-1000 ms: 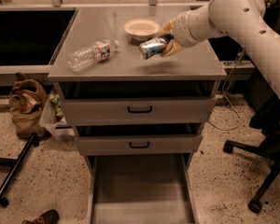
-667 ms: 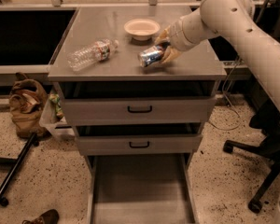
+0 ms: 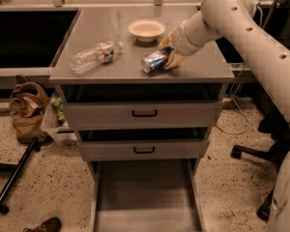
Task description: Pick redbull can from bottom drawer and place on counter
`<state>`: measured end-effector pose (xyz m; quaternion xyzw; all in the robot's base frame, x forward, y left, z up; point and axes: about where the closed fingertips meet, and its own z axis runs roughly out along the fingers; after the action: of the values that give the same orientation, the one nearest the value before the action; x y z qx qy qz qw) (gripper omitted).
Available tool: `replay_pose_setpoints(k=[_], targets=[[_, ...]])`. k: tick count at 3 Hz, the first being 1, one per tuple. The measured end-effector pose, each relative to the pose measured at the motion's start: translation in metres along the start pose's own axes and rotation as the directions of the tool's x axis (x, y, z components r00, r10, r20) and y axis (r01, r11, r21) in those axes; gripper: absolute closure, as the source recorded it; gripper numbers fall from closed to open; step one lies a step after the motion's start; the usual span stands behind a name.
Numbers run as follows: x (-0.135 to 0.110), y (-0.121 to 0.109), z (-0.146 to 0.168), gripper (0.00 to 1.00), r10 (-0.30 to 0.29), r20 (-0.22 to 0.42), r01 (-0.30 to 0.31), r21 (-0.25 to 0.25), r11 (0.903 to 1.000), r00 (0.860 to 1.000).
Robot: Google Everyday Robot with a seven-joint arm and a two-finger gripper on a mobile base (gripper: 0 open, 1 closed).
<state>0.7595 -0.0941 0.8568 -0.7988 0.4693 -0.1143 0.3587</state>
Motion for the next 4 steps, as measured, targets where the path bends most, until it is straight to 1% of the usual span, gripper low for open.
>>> replay_pose_setpoints(k=[1, 2, 3, 4], targets=[[0.0000, 0.0000, 0.0000, 0.62, 0.000, 0.000, 0.000, 0.000, 1.0000, 1.000], [0.0000, 0.0000, 0.0001, 0.37, 0.000, 0.000, 0.000, 0.000, 1.0000, 1.000], [0.0000, 0.0000, 0.0001, 0.15, 0.000, 0.000, 0.000, 0.000, 1.0000, 1.000], [-0.0001, 0.0001, 0.0002, 0.00, 0.000, 0.000, 0.000, 0.000, 1.0000, 1.000]])
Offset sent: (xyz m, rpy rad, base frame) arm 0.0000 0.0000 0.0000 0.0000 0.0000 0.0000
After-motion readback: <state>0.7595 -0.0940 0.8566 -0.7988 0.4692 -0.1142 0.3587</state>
